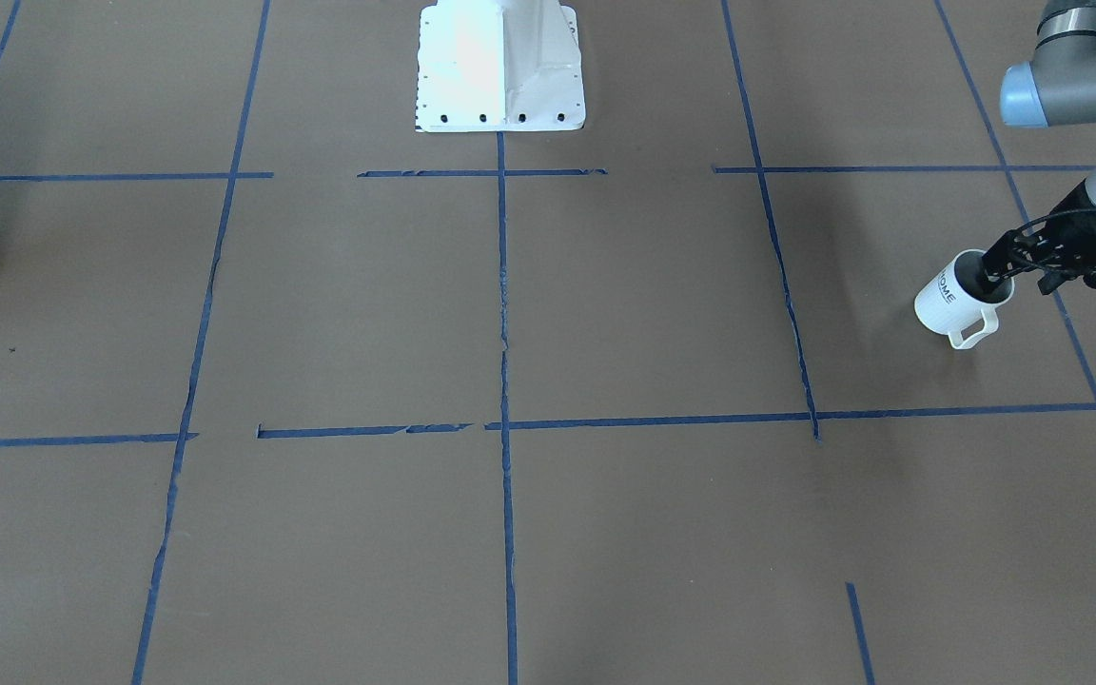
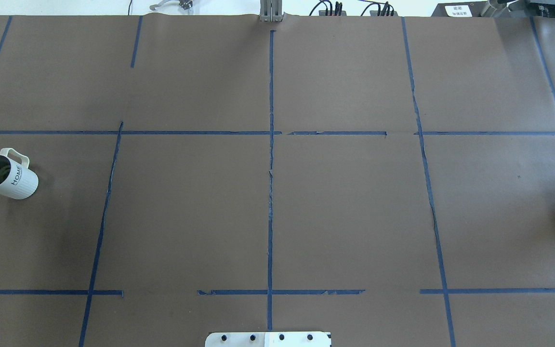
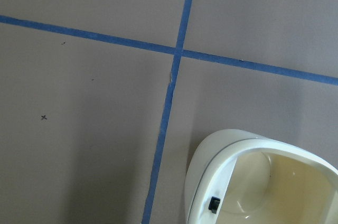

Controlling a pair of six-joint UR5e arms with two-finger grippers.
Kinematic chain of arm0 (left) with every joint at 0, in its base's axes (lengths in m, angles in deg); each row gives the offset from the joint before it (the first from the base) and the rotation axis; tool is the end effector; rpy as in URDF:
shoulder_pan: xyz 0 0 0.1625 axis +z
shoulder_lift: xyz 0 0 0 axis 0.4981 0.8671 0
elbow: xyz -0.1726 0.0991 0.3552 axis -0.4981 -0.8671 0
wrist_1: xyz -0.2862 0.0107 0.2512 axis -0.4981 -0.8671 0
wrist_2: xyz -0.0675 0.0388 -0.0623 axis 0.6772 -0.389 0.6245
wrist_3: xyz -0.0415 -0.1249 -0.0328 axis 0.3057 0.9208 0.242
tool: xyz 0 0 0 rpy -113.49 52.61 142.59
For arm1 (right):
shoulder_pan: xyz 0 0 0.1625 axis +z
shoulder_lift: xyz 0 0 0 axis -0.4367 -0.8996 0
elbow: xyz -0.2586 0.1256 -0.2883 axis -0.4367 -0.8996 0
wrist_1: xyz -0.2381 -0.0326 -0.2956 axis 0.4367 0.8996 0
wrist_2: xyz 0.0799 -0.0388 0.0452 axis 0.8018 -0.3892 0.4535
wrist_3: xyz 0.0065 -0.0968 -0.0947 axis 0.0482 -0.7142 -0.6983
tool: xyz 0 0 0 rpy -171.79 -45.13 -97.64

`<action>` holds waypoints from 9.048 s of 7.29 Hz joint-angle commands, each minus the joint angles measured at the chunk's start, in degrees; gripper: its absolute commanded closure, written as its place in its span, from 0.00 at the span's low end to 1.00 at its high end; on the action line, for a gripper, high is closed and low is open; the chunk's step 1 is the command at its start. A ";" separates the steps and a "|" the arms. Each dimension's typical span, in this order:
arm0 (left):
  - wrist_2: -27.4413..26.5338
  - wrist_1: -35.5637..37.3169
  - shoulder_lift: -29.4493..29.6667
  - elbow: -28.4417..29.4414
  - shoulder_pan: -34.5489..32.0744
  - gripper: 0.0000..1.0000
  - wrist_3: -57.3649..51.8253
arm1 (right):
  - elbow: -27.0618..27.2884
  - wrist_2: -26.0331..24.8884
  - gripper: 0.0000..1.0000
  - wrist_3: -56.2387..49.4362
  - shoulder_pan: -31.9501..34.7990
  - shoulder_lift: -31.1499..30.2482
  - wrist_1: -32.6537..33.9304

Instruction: Left arm hands cup to right arm to dump lemon

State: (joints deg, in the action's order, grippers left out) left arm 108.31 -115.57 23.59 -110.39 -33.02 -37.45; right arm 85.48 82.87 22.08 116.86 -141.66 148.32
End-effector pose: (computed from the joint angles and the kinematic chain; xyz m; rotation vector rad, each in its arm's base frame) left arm 0.1617 -0.4320 0.6182 0.1083 0.8006 -0.0027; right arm 0.0453 -0.4132 0.6610 0.1092 -0.7698 -0.1521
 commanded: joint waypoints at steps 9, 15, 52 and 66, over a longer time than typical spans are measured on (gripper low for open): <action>2.04 0.88 -2.14 -3.93 -0.39 1.00 1.11 | 0.09 -0.06 0.00 -0.09 0.00 -0.09 -0.17; 4.31 34.48 13.80 -15.63 -2.68 1.00 5.47 | 1.58 1.69 0.01 2.62 -7.44 6.46 -26.09; 16.38 34.37 48.77 -7.73 15.95 0.00 61.89 | -0.35 -61.06 0.83 28.48 -71.02 29.35 -72.34; 0.11 34.55 11.12 -18.88 3.03 0.00 -3.16 | 5.71 -75.38 0.85 46.49 -56.70 -13.57 -95.13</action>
State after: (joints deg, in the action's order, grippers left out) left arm 108.53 -80.78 35.43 -127.77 -29.59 -44.64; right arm 91.36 7.52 68.39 59.38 -148.41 59.29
